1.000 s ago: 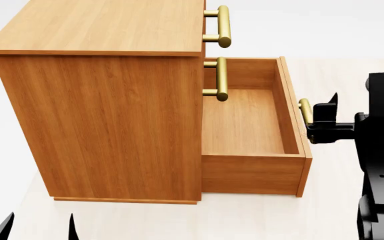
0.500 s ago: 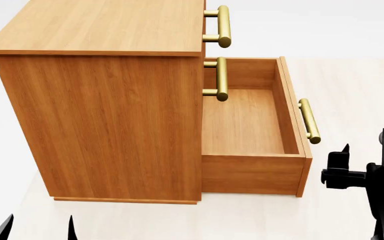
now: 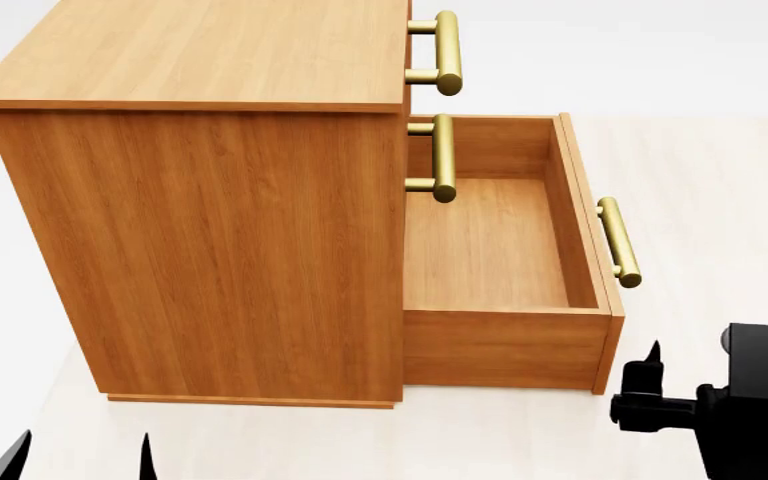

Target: Close the bottom drawer of the cabinet.

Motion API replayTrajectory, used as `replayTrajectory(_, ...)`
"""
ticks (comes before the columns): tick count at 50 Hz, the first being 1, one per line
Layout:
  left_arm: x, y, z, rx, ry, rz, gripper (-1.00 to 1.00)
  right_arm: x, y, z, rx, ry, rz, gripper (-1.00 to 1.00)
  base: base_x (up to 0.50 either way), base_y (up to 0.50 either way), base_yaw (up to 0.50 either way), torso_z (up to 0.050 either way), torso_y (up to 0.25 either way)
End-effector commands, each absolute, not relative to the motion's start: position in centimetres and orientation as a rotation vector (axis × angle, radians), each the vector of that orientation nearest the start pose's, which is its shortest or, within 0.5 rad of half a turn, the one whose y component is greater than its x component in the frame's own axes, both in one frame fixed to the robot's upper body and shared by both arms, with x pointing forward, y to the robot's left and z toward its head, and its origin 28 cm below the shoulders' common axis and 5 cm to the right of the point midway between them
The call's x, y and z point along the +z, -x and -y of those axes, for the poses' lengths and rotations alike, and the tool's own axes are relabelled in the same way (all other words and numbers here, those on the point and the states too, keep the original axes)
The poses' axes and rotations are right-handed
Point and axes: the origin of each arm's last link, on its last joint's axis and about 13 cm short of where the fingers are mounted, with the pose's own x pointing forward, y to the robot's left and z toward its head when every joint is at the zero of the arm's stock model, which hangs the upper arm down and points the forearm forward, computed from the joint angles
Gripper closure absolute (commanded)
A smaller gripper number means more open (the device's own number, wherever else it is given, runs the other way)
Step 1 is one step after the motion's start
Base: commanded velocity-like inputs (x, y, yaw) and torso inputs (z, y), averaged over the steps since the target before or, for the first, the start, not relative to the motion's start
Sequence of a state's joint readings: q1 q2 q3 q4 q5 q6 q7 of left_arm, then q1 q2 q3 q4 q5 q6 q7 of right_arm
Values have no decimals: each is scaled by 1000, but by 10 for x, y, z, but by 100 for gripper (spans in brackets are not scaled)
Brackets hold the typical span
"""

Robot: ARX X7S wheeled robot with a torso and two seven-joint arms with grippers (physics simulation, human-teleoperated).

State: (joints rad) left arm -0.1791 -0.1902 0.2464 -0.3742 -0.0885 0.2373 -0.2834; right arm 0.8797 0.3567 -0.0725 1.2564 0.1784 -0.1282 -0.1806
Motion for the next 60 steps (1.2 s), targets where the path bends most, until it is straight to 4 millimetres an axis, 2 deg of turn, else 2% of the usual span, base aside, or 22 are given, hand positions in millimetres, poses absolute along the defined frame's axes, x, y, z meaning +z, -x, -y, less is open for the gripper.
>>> replayTrajectory(1, -12, -240, -219, 82, -137, 31, -100, 33, -341, 235, -98, 40, -231, -100, 0, 0, 0, 0, 0)
replayTrajectory(28, -12, -235, -217, 66, -138, 40, -100, 57, -367, 207, 2, 60, -216, -100, 0, 0, 0, 0, 1)
replayTrajectory(41, -12, -235, -217, 67, -140, 41, -100, 58, -372, 195, 62, 77, -217, -100, 0, 0, 0, 0, 0)
replayTrajectory(60, -12, -235, -216, 66, -140, 41, -100, 49, -368, 185, 111, 108, -225, -100, 0, 0, 0, 0, 0)
